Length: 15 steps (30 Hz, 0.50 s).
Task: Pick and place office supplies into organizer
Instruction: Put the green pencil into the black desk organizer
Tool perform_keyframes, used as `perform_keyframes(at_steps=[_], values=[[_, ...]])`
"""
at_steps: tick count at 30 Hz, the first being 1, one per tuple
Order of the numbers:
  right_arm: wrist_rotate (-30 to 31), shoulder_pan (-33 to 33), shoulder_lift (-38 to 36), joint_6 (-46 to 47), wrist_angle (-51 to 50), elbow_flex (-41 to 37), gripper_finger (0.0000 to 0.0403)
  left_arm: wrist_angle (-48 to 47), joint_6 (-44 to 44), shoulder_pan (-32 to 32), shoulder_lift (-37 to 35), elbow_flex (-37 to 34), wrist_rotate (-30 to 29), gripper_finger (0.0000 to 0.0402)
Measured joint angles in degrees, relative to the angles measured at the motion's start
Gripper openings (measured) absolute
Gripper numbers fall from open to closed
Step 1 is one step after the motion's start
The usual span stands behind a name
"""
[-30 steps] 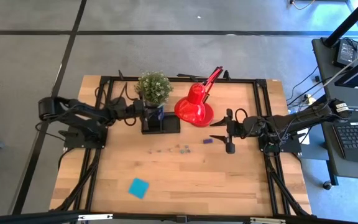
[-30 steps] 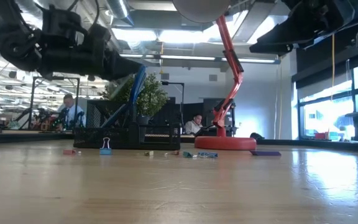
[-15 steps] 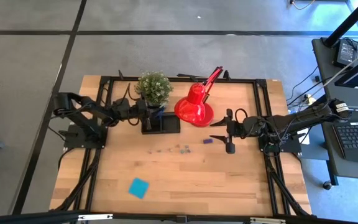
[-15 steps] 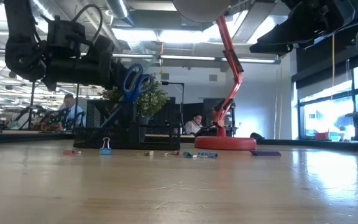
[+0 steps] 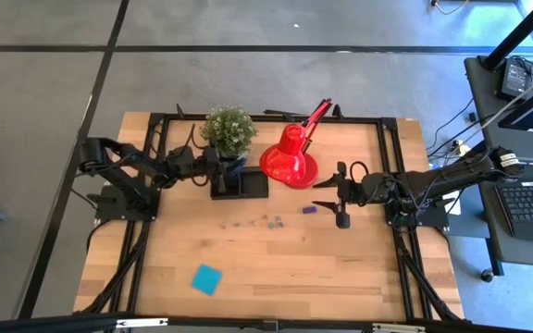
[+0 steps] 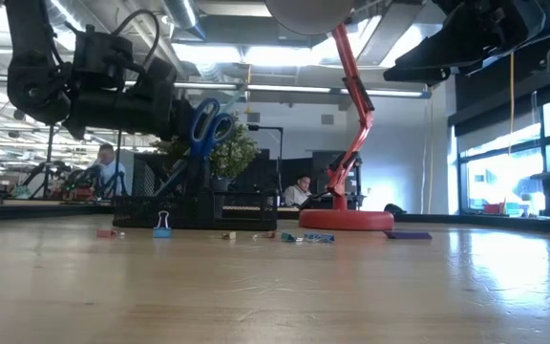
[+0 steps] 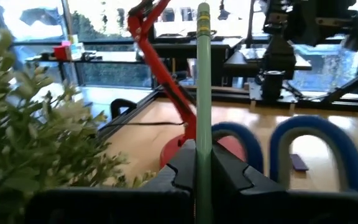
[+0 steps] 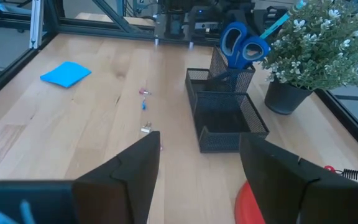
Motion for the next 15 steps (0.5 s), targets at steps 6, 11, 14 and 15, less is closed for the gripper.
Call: perform_keyframes(at_steps=[6,11,14,15], values=[[0.0,0.0,0.0,-0.02,0.0,0.02,0.0222,-0.41,-1.53,-0.01,-0.41,-2.4,-2.6,0.0017],[-0.04,-0.47,0.0,-0.22,0.04,0.02,0.0222,3.6,-2.35,-0.67,-0.42,-5.58,-6.17,0.0017],[-0.03,-1.25,0.0,-0.22,0.06,0.02,0.0222,3.71,-2.35,-0.91,-0.42,-5.79,-6.18,0.0017],[-0.04,-1.47,0.0,-0.22,0.09,0.02,0.0222,3.41,-2.44,-0.9,-0.42,-5.79,-6.07,0.0017]])
